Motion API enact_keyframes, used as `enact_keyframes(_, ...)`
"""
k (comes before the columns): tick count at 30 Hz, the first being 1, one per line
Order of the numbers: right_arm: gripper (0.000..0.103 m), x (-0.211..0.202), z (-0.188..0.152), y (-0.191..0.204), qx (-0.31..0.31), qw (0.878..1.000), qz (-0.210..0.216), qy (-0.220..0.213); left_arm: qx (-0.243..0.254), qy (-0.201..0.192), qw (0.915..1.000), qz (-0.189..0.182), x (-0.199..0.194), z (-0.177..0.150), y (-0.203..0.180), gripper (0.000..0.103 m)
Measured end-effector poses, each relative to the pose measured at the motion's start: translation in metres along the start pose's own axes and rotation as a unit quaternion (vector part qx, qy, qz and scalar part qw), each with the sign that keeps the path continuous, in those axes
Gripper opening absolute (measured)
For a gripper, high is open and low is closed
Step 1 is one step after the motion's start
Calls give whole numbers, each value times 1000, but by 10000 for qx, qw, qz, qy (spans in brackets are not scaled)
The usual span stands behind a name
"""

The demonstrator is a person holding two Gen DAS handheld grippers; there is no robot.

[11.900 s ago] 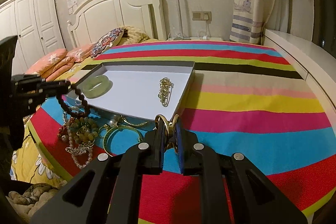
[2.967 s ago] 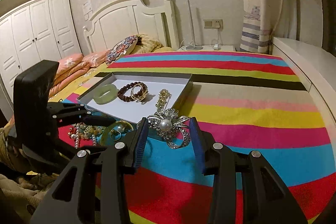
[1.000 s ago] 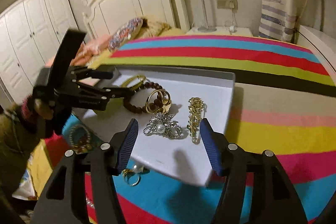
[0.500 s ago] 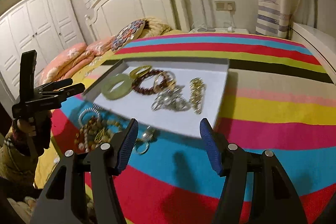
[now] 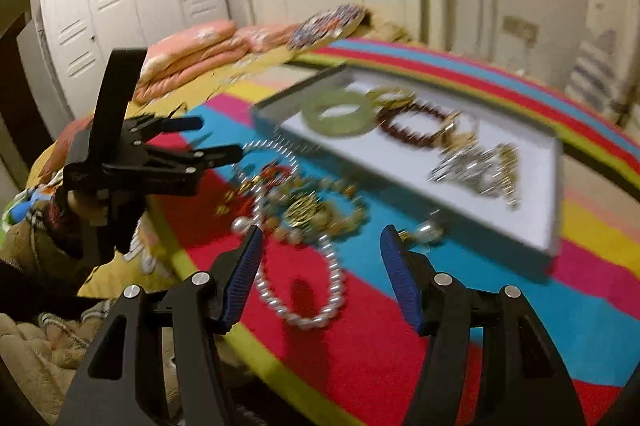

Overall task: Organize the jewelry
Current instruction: 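Withdraw both tools from the box toward the remaining jewelry, then grasp the green bead bracelet with the right tool while the left grasps the red string bracelet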

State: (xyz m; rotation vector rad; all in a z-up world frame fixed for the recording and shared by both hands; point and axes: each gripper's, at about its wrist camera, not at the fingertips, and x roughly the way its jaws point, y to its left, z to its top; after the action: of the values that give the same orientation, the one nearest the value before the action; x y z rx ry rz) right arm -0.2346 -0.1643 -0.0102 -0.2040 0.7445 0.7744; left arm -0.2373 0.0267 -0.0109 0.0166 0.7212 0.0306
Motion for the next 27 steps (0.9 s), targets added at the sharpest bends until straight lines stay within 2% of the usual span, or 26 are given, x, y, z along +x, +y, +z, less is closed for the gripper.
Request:
enact_keyframes(6,55,18,3,-2,281,9983,240,443,-41,-24,10000,-83,-5,-11,3,101)
enact_keyframes(9,54,22,9,-7,474,9970,315,526,-199,2,9996,-222,-6,-15,9,101)
enact_keyframes(15,50,37,26,-7,627,9958,229,631,-172,-39,9997,-188,-13,-23,13,101)
enact_keyframes(17,39,40,29,-6,642,9959,138,628,-196,-60,9997,-166,-17,-27,16,101)
enact_keyframes(21,28,43,30,-6,692,9955,149,623,-245,-102,9996,-124,-22,-33,23,101)
enact_keyframes(23,18,41,30,-5,721,9955,169,591,-262,-119,9995,-105,-24,-35,25,101)
enact_keyframes(27,18,39,31,3,521,9974,-10,492,-285,-133,9995,-79,-27,-37,25,101)
